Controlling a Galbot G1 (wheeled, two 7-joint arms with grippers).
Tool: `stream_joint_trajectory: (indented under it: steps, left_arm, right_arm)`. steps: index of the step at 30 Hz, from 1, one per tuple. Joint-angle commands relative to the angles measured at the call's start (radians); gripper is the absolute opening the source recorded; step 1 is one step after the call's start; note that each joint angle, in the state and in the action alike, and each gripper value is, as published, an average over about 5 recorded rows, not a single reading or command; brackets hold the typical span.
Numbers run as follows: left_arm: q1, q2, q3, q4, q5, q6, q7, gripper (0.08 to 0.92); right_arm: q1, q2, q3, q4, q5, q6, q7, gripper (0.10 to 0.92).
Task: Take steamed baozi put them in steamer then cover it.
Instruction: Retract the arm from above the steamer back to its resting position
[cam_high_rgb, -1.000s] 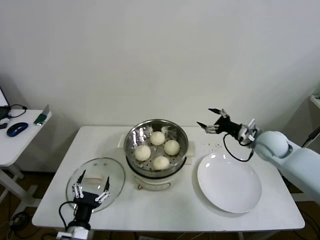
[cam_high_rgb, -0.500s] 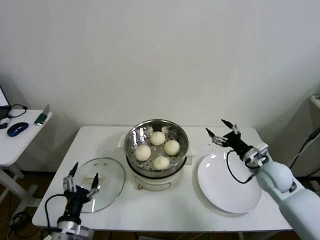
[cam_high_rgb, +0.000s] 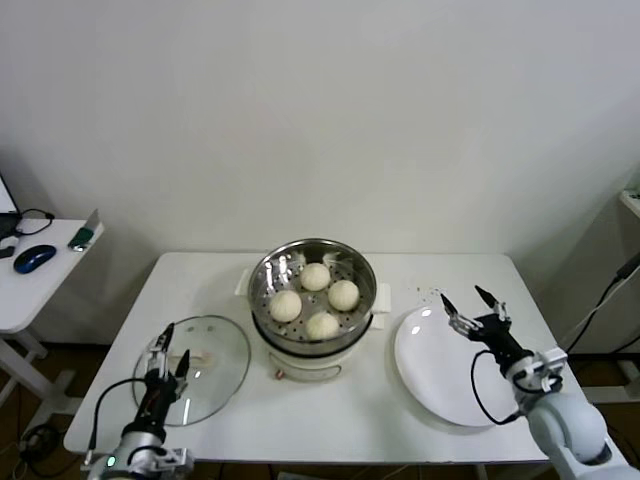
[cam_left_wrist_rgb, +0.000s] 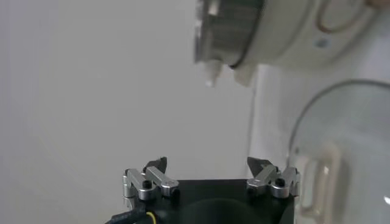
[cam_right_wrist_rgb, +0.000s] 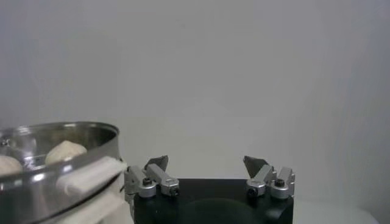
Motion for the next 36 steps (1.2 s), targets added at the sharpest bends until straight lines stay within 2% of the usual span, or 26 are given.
stream_joint_trajectory:
  steps: [1,15,27,33,36]
  left_arm:
    - [-0.076,-0.002,0.015,0.196,0.2,-0.011,-0.005,0.823]
    - [-0.218,-0.016,0.019,0.343,0.27,-0.036,-0.028,0.823]
    - [-0.334,-0.008,0.016,0.506,0.259,-0.038,-0.107,0.823]
    - [-0.344,-0.004,0.011,0.513,0.213,-0.056,-0.113,0.817]
    - [-0.338,-0.007,0.016,0.516,0.196,-0.059,-0.119,0.771]
  right_arm:
    - [-0.12,0.114,0.102,0.003,-0.063,-0.01,-0.004,0.823]
    - [-0.091,0.137,0.077,-0.015,-0.12,-0.008,-0.001,0.823]
    - [-0.099,0.159,0.072,-0.008,-0.172,0.002,-0.003,0.823]
    - [-0.098,0.172,0.071,-0.016,-0.188,0.008,-0.006,0.823]
    - [-0.093,0.187,0.07,-0.021,-0.205,0.012,-0.011,0.823]
